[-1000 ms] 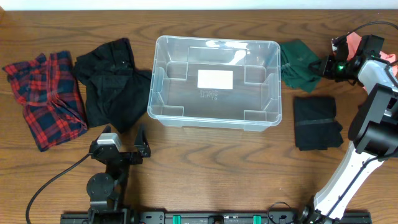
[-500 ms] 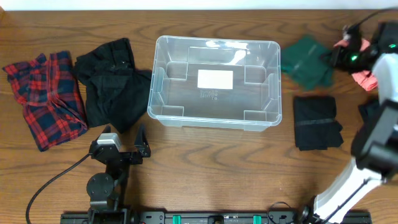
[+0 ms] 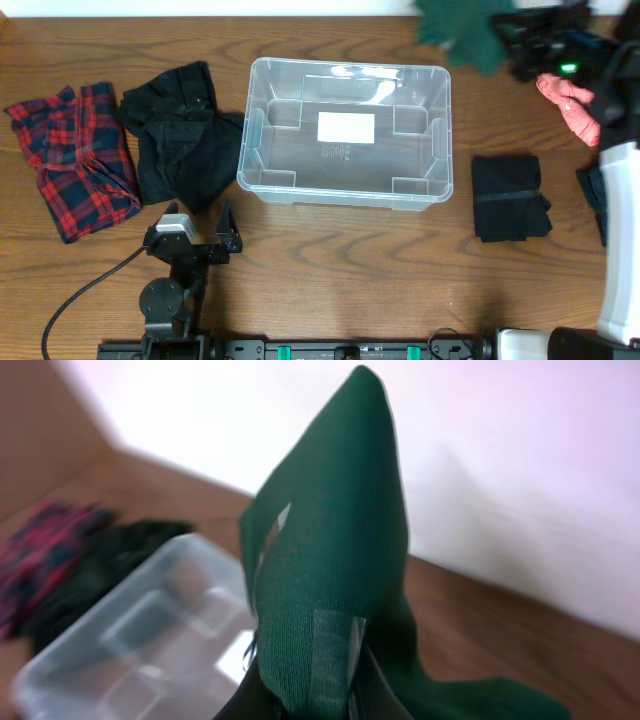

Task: Pack container
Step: 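Lift the green cloth and lower it into the bin's left side, then release the green cloth and move the right gripper to the pink cloth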

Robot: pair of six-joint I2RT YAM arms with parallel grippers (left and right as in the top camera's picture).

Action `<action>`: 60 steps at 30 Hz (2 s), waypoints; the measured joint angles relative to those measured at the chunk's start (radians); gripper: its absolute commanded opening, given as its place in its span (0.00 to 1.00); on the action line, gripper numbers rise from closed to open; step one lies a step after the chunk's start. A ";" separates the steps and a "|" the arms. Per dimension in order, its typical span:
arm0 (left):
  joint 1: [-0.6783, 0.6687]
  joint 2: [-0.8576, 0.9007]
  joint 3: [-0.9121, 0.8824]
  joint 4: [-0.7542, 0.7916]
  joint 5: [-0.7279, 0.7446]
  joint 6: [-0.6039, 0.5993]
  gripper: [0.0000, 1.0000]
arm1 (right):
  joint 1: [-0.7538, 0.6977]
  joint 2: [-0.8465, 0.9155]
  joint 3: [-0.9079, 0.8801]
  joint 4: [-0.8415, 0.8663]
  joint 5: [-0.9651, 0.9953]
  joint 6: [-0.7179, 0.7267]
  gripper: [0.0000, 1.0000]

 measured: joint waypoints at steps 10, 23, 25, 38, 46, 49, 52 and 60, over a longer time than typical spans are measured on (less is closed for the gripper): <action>0.000 0.000 0.000 0.000 0.000 0.000 0.98 | 0.319 0.113 0.000 0.011 -0.014 -0.106 0.01; 0.000 0.000 0.000 0.000 0.000 0.000 0.98 | 0.375 0.409 -0.002 0.090 -0.017 -0.127 0.01; 0.000 0.000 0.000 0.000 0.000 0.000 0.98 | 0.380 0.440 -0.002 0.110 -0.027 -0.127 0.01; 0.000 0.000 0.000 0.000 0.000 0.000 0.98 | 0.439 0.593 -0.002 0.233 -0.049 -0.122 0.99; 0.000 0.000 0.000 0.000 0.000 0.000 0.98 | 0.424 0.599 0.006 0.214 -0.046 -0.094 0.99; 0.000 0.000 0.000 0.000 0.000 0.000 0.98 | 0.412 0.594 0.030 0.145 -0.045 -0.086 0.99; 0.000 0.000 0.000 0.000 0.000 0.000 0.98 | 0.397 0.572 0.076 0.047 -0.043 -0.079 0.99; 0.000 0.000 0.000 0.000 0.000 0.000 0.98 | 0.298 0.322 0.166 -0.082 -0.002 -0.051 0.99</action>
